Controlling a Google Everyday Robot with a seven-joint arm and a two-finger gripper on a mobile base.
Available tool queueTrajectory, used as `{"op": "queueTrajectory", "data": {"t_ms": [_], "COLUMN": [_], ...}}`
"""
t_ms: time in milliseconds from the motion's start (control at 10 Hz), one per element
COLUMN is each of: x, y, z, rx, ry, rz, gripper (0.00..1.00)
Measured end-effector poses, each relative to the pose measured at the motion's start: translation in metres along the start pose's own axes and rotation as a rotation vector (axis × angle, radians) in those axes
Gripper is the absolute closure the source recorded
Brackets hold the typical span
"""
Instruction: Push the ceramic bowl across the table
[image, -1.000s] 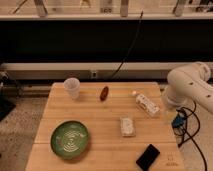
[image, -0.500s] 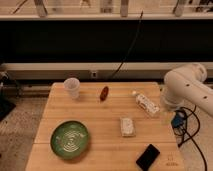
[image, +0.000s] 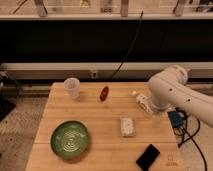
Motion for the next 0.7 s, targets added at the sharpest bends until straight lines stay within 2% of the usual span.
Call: {"op": "queueTrajectory", "data": {"t_ms": [600, 700], "x": [-0.001, -0.01], "y": [0.002, 0.005], "z": [0.001, 0.004], "rx": [-0.001, -0.005], "ry": [0.005, 0.007], "rz": [-0.004, -0.021], "gripper": [0.2, 0.2]}}
